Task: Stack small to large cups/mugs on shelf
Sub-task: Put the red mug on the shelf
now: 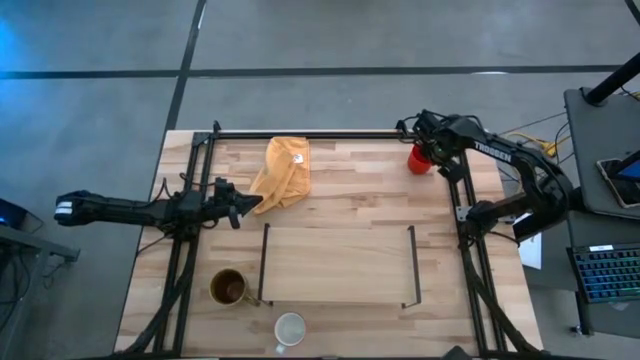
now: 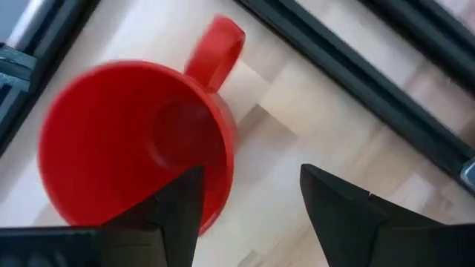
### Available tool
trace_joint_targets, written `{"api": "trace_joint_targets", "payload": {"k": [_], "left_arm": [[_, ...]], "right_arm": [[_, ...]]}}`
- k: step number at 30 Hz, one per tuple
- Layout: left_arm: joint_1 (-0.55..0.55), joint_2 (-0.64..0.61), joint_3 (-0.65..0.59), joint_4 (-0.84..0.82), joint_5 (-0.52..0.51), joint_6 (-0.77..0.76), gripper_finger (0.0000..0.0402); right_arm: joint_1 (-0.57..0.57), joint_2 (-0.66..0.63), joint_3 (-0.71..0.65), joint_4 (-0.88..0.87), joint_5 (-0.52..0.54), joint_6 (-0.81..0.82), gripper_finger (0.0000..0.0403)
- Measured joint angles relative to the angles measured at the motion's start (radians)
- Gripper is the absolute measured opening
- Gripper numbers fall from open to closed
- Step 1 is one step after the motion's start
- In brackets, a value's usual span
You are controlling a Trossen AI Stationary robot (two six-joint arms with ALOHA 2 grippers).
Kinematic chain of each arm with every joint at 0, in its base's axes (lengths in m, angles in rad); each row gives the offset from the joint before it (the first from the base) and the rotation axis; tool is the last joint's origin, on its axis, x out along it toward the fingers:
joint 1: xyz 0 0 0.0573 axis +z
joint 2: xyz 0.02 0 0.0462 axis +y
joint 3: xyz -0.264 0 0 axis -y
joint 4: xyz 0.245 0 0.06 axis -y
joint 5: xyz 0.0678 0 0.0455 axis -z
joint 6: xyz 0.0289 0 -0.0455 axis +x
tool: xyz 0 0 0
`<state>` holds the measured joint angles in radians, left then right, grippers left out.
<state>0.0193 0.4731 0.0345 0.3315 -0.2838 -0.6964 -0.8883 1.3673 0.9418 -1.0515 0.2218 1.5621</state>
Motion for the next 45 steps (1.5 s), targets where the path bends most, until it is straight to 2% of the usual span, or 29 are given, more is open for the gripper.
{"api": "trace_joint_targets", "payload": {"k": [6, 20, 25, 29, 34, 40, 45], "left_arm": [[0.000, 0.000, 0.000, 0.001, -0.001, -0.003, 0.0000], [0.000, 0.000, 0.000, 0.000, -0.001, -0.004, 0.0000], [0.000, 0.004, 0.000, 0.000, 0.000, -0.004, 0.0000], [0.000, 0.004, 0.000, 0.000, 0.000, -0.004, 0.0000], [0.000, 0.003, 0.000, 0.000, 0.000, -0.004, 0.0000], [0.000, 0.004, 0.000, 0.000, 0.000, -0.004, 0.0000], [0.000, 0.001, 0.000, 0.001, 0.000, -0.004, 0.0000]], "right_arm": [[-0.003, 0.029, 0.015, 0.021, 0.043, -0.076, 0.0206], [-0.002, 0.041, 0.000, 0.028, 0.061, -0.123, 0.0051], [-0.002, 0.042, -0.007, 0.018, 0.068, -0.179, 0.0018], [0.007, 0.035, -0.004, 0.014, 0.034, -0.268, 0.0011], [0.103, -0.015, 0.055, 0.003, -0.016, -0.433, 0.0010], [0.244, -0.092, 0.190, -0.136, 0.018, -0.456, 0.0009], [0.423, -0.116, 0.369, -0.301, 0.023, -0.422, 0.0009]]}}
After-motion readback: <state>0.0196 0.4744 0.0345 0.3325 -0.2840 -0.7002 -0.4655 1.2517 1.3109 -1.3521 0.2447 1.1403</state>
